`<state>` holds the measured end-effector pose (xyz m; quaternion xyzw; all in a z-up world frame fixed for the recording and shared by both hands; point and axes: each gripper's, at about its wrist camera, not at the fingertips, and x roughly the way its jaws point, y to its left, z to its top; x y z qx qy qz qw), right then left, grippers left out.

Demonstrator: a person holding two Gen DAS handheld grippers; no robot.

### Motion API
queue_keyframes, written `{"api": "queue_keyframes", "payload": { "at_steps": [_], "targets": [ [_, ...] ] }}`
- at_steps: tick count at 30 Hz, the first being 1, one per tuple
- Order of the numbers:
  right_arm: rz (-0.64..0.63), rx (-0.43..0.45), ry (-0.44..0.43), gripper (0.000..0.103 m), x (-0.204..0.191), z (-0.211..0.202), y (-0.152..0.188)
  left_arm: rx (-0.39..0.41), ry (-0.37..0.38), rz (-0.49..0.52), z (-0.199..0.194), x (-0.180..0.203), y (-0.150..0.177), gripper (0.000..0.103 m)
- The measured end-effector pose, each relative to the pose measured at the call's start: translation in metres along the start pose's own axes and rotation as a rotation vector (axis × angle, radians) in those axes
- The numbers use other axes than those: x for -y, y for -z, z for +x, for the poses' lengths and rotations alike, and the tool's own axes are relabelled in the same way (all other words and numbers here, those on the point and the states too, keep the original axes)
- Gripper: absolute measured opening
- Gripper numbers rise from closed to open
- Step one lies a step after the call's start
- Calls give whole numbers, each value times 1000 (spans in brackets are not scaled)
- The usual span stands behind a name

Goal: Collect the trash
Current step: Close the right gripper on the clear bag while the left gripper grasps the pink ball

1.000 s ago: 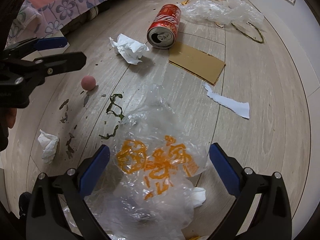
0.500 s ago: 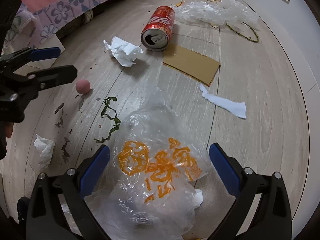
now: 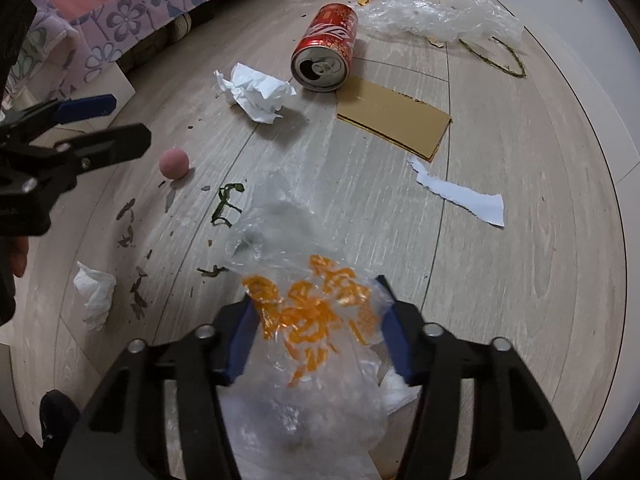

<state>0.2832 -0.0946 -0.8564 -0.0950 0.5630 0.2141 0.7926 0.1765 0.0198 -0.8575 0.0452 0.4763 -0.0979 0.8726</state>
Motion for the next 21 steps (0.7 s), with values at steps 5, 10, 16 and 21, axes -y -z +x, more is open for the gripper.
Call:
{"api": "queue_keyframes", "payload": {
  "at_steps": [5, 10, 16, 21],
  "targets": [
    [-17, 7, -32, 17, -3, -2, -2, 0, -1, 1, 4, -1, 1, 97],
    [-9, -8, -75, 9, -5, -3, -4, -12, -10, -29, 5, -8, 6, 97],
    [-23, 22, -88, 7, -10, -12, -7, -41, -5, -49, 5, -14, 18, 97],
    [-44, 43, -96, 7, -8, -6, -18, -45, 13, -30, 20, -9, 20, 97]
  ]
}}
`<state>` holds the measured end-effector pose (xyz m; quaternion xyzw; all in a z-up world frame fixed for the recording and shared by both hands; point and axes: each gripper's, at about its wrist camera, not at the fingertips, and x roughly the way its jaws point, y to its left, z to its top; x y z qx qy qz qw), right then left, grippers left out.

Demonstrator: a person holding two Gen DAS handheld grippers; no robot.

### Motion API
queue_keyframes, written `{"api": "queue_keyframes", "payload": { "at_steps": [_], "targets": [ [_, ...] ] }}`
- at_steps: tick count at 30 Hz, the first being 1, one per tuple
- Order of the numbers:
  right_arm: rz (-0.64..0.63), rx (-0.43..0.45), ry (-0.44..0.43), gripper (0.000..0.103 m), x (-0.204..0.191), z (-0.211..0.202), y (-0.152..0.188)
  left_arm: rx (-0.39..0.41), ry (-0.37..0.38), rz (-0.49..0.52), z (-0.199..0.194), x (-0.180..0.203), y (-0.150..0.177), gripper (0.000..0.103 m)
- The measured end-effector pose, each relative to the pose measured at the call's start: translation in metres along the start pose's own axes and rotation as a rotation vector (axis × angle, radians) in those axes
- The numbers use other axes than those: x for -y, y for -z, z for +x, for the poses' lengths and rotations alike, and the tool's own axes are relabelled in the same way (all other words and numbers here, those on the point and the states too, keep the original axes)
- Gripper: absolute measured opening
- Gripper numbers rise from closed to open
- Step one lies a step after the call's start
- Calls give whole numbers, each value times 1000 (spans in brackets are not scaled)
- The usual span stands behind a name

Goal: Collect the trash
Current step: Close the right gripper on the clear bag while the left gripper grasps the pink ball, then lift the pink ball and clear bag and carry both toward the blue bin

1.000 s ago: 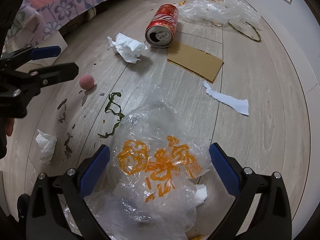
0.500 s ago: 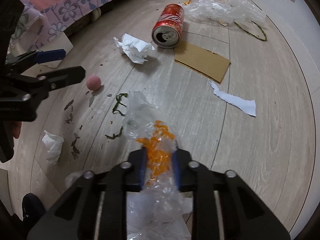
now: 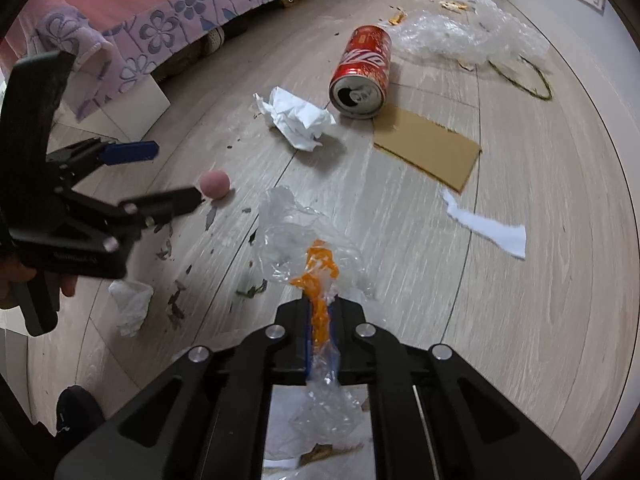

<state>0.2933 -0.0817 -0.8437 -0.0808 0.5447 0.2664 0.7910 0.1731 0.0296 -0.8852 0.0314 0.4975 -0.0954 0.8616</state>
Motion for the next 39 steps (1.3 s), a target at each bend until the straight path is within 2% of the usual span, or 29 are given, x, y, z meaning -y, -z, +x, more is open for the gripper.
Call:
{"api": "queue_keyframes", "payload": {
  "at_steps": [7, 9, 11, 15, 16, 18, 19, 20, 34, 39],
  "targets": [
    [-6, -14, 11, 7, 2, 2, -2, -3, 36, 22, 16, 3, -4, 95],
    [-2, -16, 12, 7, 4, 3, -2, -17, 35, 24, 22, 2, -5, 85],
    [0, -16, 12, 7, 5, 4, -3, -32, 20, 40, 30, 1, -6, 69],
    [-8, -15, 8, 7, 5, 5, -4, -47, 6, 40, 39, -5, -6, 63],
    [-9, -15, 8, 7, 5, 5, -4, -47, 3, 41, 39, -6, -5, 59],
    [-11, -16, 7, 7, 5, 7, -5, -48, -2, 42, 40, -8, -5, 47],
    [-12, -16, 6, 7, 5, 7, -5, -54, -12, 46, 41, -9, -4, 34],
    [-13, -16, 6, 7, 5, 8, -5, -56, -15, 48, 41, -9, -4, 30],
    [-16, 3, 3, 7, 9, 9, -13, -26, -12, 77, 34, -1, -3, 30],
    [-1, -5, 10, 7, 9, -15, -21, -40, -22, 69, 16, 3, -21, 30]
  ]
}}
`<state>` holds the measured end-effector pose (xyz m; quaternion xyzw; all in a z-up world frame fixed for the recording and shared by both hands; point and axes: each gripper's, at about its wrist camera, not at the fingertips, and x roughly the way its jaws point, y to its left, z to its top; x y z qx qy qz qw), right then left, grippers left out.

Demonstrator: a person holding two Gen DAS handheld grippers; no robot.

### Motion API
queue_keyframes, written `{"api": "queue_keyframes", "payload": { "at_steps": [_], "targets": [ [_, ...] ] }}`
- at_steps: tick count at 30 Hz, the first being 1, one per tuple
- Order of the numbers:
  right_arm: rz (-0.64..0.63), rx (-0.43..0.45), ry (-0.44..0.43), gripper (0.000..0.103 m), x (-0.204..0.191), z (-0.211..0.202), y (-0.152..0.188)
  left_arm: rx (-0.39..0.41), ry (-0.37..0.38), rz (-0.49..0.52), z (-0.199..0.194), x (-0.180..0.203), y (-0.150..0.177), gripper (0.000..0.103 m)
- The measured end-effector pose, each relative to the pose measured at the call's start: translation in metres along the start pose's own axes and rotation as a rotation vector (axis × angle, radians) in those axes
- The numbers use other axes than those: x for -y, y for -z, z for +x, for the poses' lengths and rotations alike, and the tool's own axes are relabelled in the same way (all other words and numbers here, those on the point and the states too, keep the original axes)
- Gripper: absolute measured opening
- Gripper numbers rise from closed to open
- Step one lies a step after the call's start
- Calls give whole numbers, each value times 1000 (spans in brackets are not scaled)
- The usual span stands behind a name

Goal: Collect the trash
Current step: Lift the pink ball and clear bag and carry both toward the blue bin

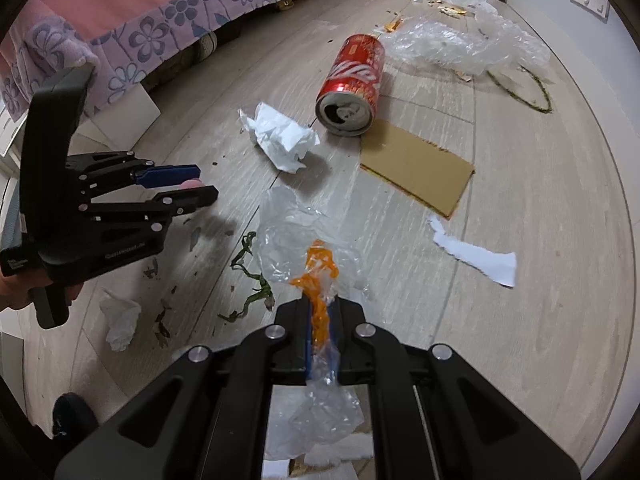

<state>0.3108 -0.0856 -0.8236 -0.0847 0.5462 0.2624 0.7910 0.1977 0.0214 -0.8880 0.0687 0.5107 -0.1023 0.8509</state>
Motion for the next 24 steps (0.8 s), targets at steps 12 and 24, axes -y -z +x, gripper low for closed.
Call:
{"api": "queue_keyframes", "payload": {
  "at_steps": [12, 24],
  "targets": [
    [87, 3, 42, 7, -30, -313, -103, 23, 15, -31, -284, 18, -163, 30],
    [173, 118, 108, 7, -49, -615, -205, 164, -17, -71, -610, 37, -334, 30]
  ]
}}
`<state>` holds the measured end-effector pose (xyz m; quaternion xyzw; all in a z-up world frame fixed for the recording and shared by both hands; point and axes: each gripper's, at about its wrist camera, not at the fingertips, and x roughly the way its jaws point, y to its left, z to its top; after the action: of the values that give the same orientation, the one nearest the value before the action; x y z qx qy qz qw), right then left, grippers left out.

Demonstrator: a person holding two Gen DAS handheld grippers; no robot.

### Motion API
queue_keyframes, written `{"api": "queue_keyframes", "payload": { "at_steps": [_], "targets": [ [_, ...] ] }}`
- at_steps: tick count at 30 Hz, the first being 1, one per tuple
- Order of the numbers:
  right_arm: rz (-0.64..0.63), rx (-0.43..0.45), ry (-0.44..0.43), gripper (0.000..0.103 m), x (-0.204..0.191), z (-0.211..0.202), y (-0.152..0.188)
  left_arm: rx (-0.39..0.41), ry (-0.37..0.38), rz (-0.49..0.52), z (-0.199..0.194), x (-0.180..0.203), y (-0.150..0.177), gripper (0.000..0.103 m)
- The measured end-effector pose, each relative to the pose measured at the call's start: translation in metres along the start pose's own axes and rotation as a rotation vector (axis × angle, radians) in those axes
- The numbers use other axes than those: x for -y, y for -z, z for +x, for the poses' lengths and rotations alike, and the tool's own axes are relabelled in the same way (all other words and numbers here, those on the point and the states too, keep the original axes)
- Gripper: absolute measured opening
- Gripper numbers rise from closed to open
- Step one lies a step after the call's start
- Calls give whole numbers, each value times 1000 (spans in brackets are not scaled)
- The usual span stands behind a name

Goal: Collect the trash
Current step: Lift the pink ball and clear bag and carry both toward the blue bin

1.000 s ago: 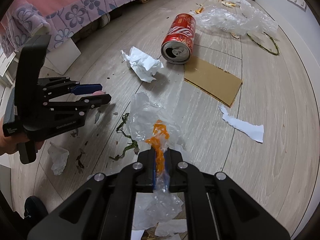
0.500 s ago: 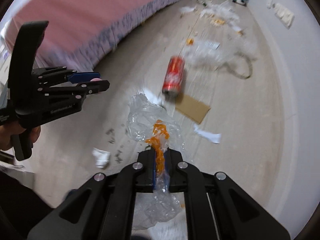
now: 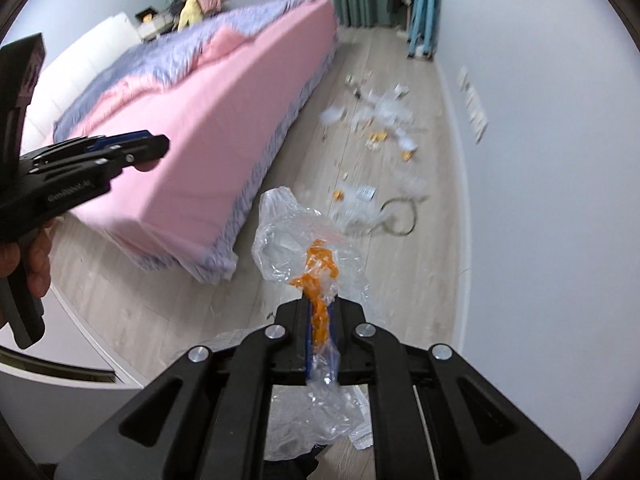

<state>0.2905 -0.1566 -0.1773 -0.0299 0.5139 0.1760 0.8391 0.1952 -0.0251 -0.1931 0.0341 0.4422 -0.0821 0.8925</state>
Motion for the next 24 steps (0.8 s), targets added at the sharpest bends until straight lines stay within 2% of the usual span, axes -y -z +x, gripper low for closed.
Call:
{"api": "queue_keyframes", "payload": {
  "at_steps": [4, 8, 10, 16, 21, 24],
  "targets": [
    [29, 59, -9, 7, 9, -45, -21, 70, -5, -4, -56, 17, -37, 30],
    [-7, 107, -18, 7, 9, -71, -41, 128, -34, -28, -83, 25, -50, 30],
    [-28, 122, -10, 7, 8, -78, -52, 127, -30, -45, -88, 25, -55, 30],
    [-30, 139, -2, 7, -2, -73, -90, 117, -25, -51, -93, 11, -70, 30],
    [-9, 150, 12, 7, -12, -44, -133, 133, -17, -55, -76, -34, -98, 30],
    [31, 149, 47, 7, -18, -22, -178, 150, -17, -19, -49, -75, -130, 30]
  ]
}}
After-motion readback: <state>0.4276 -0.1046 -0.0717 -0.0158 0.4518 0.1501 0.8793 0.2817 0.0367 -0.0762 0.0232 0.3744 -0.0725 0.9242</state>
